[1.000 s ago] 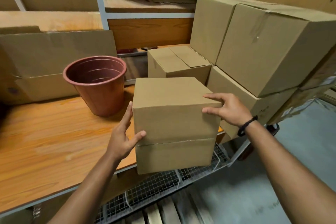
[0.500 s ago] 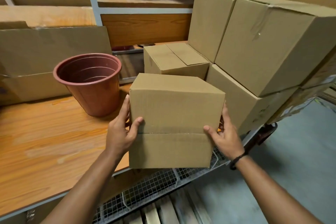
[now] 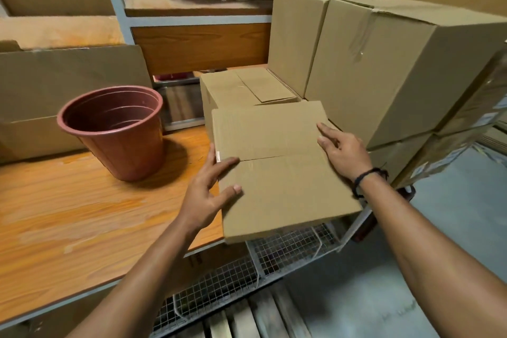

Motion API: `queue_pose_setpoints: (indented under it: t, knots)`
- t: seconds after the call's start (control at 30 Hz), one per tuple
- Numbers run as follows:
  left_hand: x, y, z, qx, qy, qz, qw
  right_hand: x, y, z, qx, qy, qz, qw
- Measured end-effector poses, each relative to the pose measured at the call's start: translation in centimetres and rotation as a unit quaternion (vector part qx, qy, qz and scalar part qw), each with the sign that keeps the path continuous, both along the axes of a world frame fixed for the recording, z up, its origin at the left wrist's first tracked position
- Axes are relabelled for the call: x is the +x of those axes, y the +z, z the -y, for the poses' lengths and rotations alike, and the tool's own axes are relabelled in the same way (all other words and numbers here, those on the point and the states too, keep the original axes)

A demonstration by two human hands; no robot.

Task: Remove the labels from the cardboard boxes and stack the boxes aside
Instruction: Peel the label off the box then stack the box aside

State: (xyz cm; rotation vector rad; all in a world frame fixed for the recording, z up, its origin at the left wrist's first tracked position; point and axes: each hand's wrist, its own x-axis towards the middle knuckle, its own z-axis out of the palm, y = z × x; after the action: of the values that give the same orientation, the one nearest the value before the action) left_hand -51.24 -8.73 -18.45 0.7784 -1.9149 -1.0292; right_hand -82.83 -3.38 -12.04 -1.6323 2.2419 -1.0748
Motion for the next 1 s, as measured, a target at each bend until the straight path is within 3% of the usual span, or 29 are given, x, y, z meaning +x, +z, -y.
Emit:
queue_pose_setpoints:
  t: [0.37,0.5,0.63,0.77,0.87,1.0]
  knots:
    - [-3.8,0.7,2.6,0.072,0.133,0.044,0.987,-2.1,-0.5,7.2,0.149,0.052,-0.032,0.987]
    - [-4.5,0.8,3.9,0.063,0.14,0.067,0.986,-1.3,0.1,5.0,0.153,0.082,-0.143,0.974]
    - [-5.1,0.2,4.9,0.066,0.156,0.06,0.984,0.5,-1.0,0.9,0.183,0.138,-0.266,0.936]
    - [-4.6,-0.8,2.5,-0.02,0.125,-0.011,0.992,-0.4,-2.3,0.4,0.175,0.131,-0.292,0.931]
    - [-4.1,-2.9,0.8,-0.071,0.077,0.035,0.994,-1.1,-2.4,1.0,0.164,0.127,-0.29,0.934]
    - [-5.1,-3.1,0.6,-0.044,0.074,0.094,0.992,-1.9,-2.4,1.5,0.161,0.124,-0.295,0.934]
